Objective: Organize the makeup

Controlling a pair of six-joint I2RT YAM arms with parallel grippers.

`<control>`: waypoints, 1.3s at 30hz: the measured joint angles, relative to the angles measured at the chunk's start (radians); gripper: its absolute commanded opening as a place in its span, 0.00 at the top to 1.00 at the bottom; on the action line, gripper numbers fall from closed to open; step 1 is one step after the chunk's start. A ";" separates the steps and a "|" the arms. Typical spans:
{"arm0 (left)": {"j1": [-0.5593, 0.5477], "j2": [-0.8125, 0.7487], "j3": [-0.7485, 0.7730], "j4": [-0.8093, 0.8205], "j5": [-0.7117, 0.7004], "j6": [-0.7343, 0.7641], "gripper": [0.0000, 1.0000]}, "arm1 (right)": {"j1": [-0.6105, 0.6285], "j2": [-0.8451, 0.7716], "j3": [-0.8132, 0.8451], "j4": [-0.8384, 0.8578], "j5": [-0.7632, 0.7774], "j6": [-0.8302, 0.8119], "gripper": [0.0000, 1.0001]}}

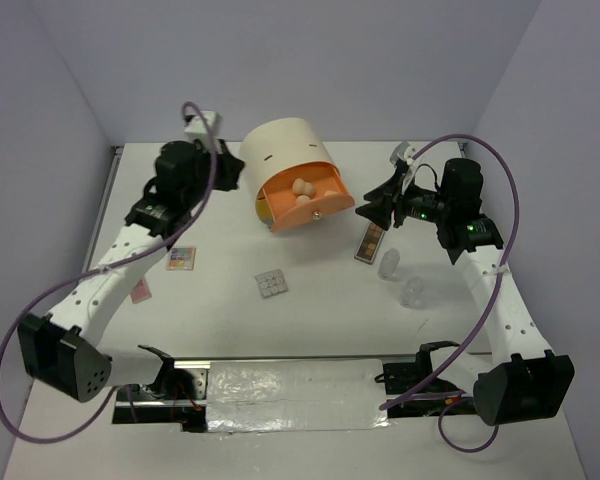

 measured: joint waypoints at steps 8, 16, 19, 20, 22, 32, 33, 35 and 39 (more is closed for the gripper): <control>0.438 -0.103 -0.156 -0.118 -0.053 -0.120 0.25 | 0.000 0.000 -0.008 0.001 0.006 -0.005 0.45; 0.566 0.164 -0.164 -0.198 -0.104 -0.117 0.33 | 0.000 0.043 -0.014 -0.005 0.034 0.002 0.44; 0.581 0.257 -0.137 -0.199 -0.127 -0.096 0.40 | 0.000 0.060 -0.014 -0.016 0.049 0.003 0.44; 0.584 0.287 -0.123 -0.199 -0.131 -0.090 0.40 | 0.000 0.064 -0.014 -0.021 0.053 0.003 0.44; 0.589 0.348 -0.091 -0.198 -0.137 -0.069 0.41 | 0.000 0.070 -0.014 -0.026 0.058 0.003 0.44; 0.592 0.516 0.008 -0.194 -0.146 -0.017 0.43 | 0.000 0.072 -0.014 -0.041 0.079 -0.002 0.44; 0.592 0.526 0.014 -0.195 -0.147 -0.014 0.43 | 0.000 0.072 -0.014 -0.041 0.079 -0.002 0.44; 0.592 0.546 0.029 -0.198 -0.150 -0.010 0.45 | 0.000 0.072 -0.014 -0.041 0.080 -0.002 0.44; 0.592 0.589 0.046 -0.197 -0.152 0.009 0.49 | 0.000 0.072 -0.014 -0.042 0.087 -0.002 0.44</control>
